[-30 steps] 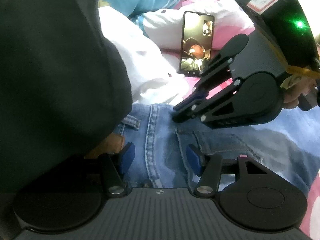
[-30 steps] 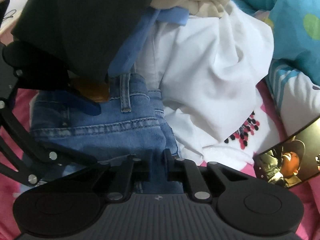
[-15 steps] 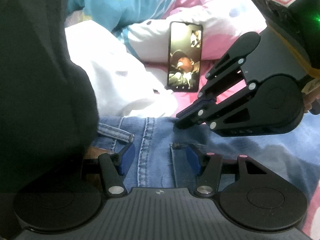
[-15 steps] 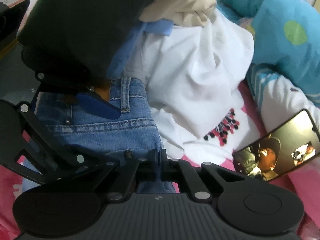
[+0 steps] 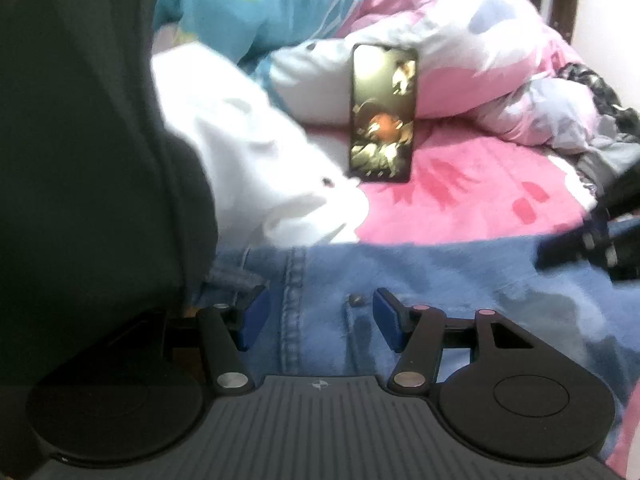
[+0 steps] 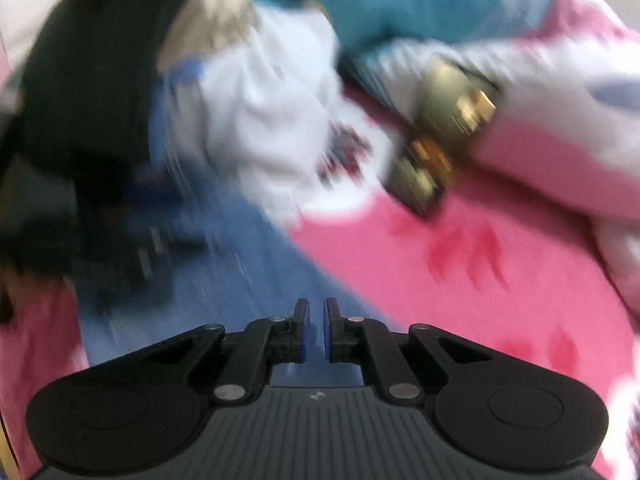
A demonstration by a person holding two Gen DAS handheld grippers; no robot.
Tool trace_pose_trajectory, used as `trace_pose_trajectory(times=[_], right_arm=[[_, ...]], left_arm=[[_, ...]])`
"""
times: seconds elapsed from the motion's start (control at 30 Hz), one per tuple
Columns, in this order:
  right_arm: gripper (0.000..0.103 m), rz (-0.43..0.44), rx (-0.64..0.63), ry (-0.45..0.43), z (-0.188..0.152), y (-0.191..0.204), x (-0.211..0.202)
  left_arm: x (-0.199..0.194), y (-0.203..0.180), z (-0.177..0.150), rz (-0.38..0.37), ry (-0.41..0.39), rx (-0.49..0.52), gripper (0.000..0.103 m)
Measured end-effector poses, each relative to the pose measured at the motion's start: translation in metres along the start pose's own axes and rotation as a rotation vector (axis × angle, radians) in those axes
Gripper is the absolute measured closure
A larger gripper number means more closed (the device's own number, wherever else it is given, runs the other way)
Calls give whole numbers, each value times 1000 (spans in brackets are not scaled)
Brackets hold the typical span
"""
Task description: Fold clothes
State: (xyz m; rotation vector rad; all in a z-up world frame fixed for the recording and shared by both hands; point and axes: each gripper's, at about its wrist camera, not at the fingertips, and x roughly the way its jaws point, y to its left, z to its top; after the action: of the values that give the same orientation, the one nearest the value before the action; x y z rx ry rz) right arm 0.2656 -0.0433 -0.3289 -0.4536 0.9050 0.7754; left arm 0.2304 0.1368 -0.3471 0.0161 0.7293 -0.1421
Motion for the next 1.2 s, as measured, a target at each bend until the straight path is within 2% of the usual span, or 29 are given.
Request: trace_pose_trajectory(times=[0.07, 0.17, 0.23, 0.3, 0.37, 0.53, 0.6, 0.7, 0.77, 0.87, 0.93, 1.0, 1.07, 1.1, 1.2], right_arm=[[96, -28, -10, 34, -19, -5, -3], [96, -49, -35, 33, -33, -11, 10], [96, -81, -36, 29, -40, -21, 27], [97, -144, -1, 18, -48, -41, 39], [97, -190, 90, -4, -55, -70, 39], [96, -318, 340, 18, -95, -152, 2], [96, -292, 447, -2, -120, -172, -33], [96, -232, 578, 3, -165, -176, -83], [96, -207, 689, 25, -198, -182, -106], [95, -253, 937, 18, -262, -208, -141], [91, -288, 1193, -62, -315, -234, -165], [72, -328, 1398, -158, -358, -251, -183], [65, -368, 1602, -257, -402, -268, -200], [64, -385, 1681, -301, -420, -275, -205], [62, -385, 1802, -398, -452, -286, -206]], left_arm=[[-2, -9, 3, -25, -12, 26, 45], [11, -24, 4, -40, 25, 74, 45], [28, -26, 1, 4, 79, 78, 44], [36, -21, 2, 21, 99, 40, 44], [35, -21, 6, 32, 95, 15, 44], [25, -38, 15, 111, 99, 40, 45], [19, -48, 21, 125, 91, 30, 45], [9, -72, 26, 105, 96, 14, 44], [10, -91, 26, 82, 125, 20, 44], [15, -114, 24, 63, 168, 18, 44], [20, -125, 21, 59, 193, 1, 44], [26, -133, 17, 73, 216, -3, 44], [31, -139, 13, 94, 236, 7, 44], [33, -142, 11, 105, 245, 15, 44], [36, -146, 9, 126, 252, 43, 43]])
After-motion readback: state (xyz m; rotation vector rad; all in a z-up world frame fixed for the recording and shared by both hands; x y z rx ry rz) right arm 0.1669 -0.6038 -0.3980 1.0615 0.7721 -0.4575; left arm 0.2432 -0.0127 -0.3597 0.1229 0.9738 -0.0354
